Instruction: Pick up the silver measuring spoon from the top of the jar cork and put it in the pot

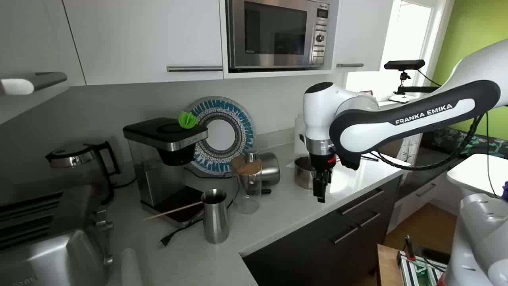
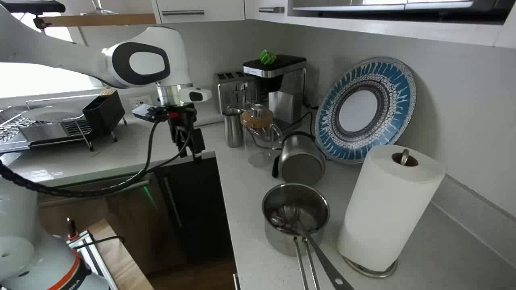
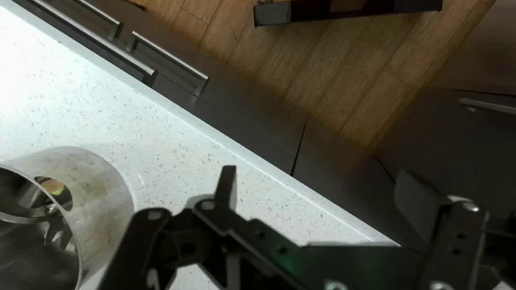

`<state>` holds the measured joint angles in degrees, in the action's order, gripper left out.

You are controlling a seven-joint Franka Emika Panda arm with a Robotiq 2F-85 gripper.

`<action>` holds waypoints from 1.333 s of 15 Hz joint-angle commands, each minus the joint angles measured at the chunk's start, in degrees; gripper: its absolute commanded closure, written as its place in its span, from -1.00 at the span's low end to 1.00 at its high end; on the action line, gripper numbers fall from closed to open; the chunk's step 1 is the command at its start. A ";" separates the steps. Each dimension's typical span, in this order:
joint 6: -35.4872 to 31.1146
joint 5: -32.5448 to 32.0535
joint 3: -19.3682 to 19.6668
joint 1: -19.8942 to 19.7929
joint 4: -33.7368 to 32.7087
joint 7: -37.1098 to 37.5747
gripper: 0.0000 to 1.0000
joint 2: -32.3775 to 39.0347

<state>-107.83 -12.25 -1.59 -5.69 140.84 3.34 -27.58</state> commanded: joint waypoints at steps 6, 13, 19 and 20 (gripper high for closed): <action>0.19 -0.33 0.76 0.88 -0.10 0.32 -1.00 0.03; -10.19 -8.46 1.81 -2.32 -14.19 2.17 -1.00 -0.56; -12.99 -7.74 2.26 -2.72 -15.66 2.93 -1.00 -0.52; -12.64 -7.29 1.57 -2.48 -15.24 4.20 -1.00 0.04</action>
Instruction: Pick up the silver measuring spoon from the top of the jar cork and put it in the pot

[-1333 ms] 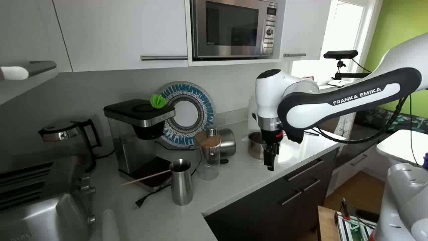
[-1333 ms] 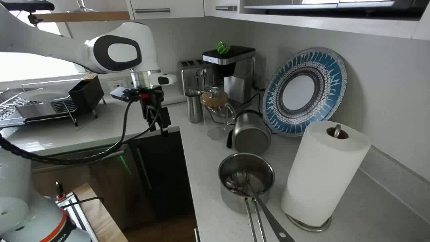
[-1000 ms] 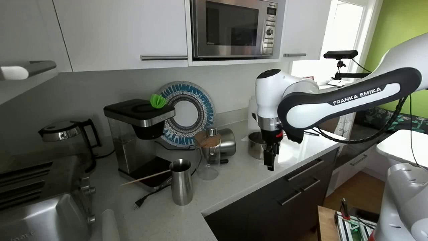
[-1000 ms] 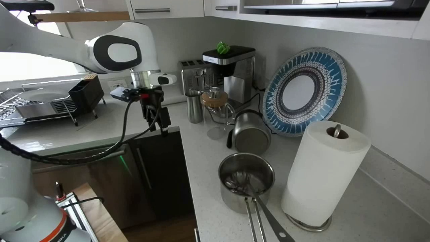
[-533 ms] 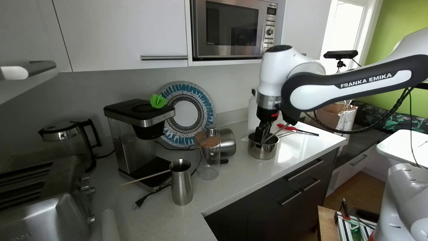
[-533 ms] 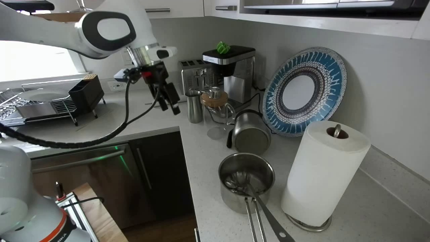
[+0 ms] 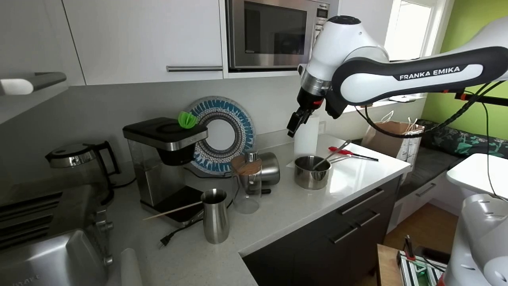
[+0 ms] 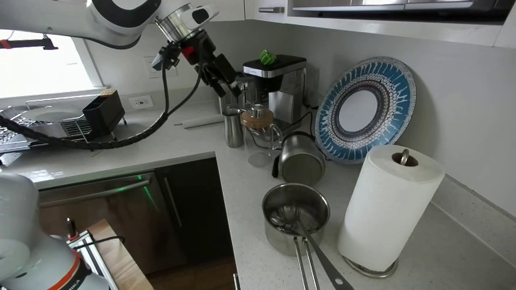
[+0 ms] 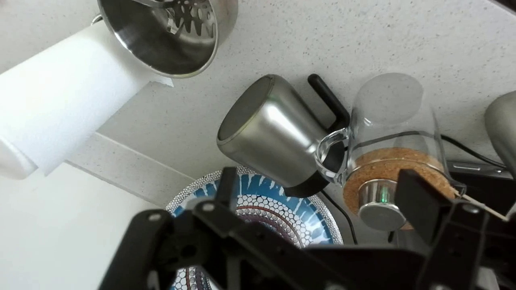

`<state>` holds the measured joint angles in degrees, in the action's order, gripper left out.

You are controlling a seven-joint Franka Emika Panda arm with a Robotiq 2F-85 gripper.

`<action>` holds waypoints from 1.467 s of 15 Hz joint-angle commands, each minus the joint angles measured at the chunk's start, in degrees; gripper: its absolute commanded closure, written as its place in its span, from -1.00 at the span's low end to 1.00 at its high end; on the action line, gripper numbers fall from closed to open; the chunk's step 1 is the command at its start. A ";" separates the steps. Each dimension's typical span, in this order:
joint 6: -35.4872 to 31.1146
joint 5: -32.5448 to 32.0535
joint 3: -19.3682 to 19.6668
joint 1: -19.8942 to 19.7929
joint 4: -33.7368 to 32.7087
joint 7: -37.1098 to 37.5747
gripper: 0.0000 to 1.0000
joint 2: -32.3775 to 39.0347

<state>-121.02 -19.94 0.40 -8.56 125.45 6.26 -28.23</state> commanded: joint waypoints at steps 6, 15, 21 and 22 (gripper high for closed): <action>1.45 12.46 2.87 2.68 -7.90 -2.55 -1.00 14.87; 1.72 17.85 4.27 3.01 -13.06 -4.16 -1.00 20.32; 5.88 28.41 5.98 2.24 -21.43 -7.58 -1.00 27.96; 6.41 28.90 5.98 2.20 -22.70 -7.39 -1.00 29.05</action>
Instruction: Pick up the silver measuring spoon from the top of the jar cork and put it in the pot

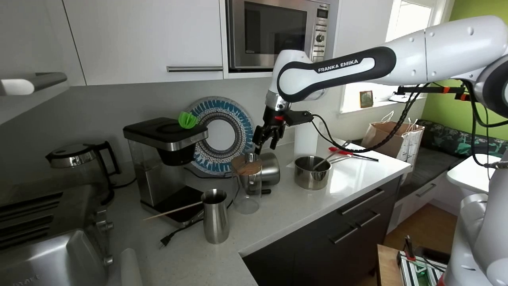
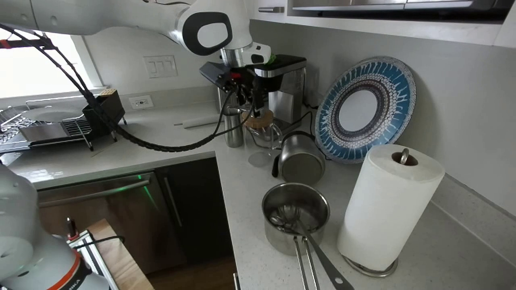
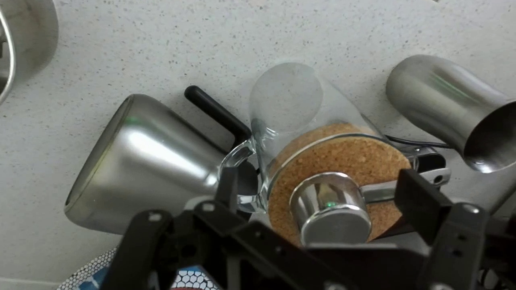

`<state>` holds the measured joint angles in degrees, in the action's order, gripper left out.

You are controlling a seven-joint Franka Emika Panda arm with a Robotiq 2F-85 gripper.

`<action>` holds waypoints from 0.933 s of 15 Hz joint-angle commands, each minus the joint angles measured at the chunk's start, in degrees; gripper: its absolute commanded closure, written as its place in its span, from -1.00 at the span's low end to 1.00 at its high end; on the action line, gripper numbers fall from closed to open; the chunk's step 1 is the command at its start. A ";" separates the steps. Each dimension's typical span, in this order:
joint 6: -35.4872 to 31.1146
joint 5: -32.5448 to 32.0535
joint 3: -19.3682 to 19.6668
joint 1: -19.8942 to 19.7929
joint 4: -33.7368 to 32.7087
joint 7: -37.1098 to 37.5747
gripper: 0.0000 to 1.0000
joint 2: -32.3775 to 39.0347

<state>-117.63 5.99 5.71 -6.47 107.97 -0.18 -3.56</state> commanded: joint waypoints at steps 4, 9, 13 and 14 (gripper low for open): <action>3.74 2.31 -0.08 0.33 -10.26 -0.45 -1.00 8.44; 6.60 0.22 -0.48 0.59 -14.25 0.80 -0.83 11.82; 7.76 -0.04 -0.64 0.75 -15.89 0.64 -0.46 13.27; 7.46 -0.09 -0.69 0.78 -16.02 0.50 -0.25 13.44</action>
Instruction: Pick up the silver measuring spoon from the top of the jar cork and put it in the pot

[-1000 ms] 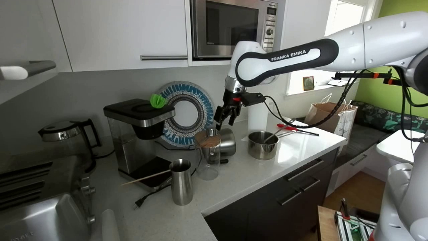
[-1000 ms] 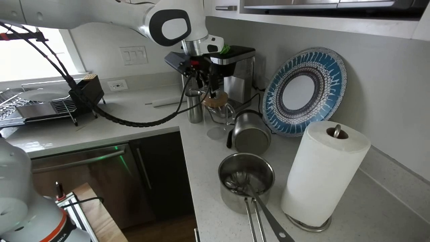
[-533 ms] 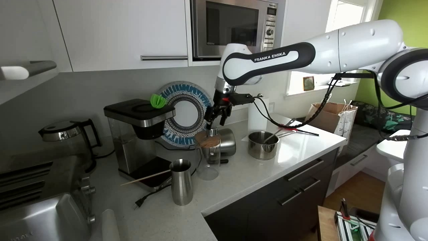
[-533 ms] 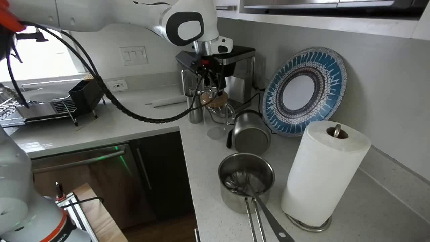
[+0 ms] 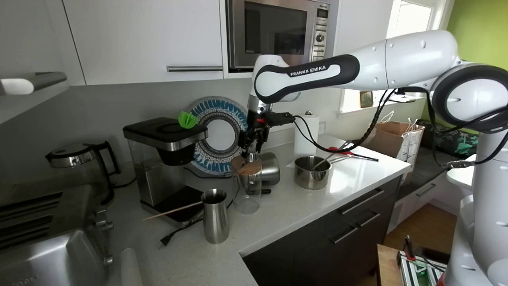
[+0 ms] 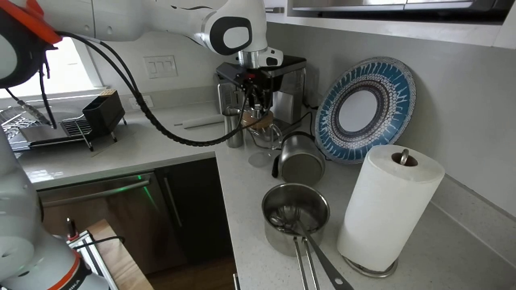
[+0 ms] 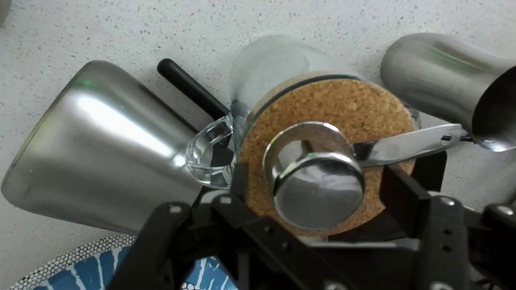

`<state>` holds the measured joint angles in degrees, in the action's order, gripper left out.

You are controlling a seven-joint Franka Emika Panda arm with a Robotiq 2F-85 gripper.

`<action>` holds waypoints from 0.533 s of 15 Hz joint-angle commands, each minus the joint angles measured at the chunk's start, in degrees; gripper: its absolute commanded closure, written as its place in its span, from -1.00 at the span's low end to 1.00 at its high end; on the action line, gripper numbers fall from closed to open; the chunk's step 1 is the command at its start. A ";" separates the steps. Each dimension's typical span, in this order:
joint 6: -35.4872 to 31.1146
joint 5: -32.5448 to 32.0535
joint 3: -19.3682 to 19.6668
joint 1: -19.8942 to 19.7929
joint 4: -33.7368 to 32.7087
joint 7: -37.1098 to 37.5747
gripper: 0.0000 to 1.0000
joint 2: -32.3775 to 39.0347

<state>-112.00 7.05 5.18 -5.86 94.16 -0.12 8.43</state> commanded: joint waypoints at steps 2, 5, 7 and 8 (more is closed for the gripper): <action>1.52 -1.67 -0.27 0.30 -2.30 0.25 -0.03 1.25; 2.22 -2.96 -0.23 0.41 -2.27 0.08 0.41 -0.54; 2.34 -3.40 0.01 0.14 -1.90 0.19 0.41 -2.29; 2.41 -3.59 0.22 -0.07 -1.70 0.40 0.41 -3.14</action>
<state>-111.58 4.69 5.00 -5.64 91.83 -0.12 8.19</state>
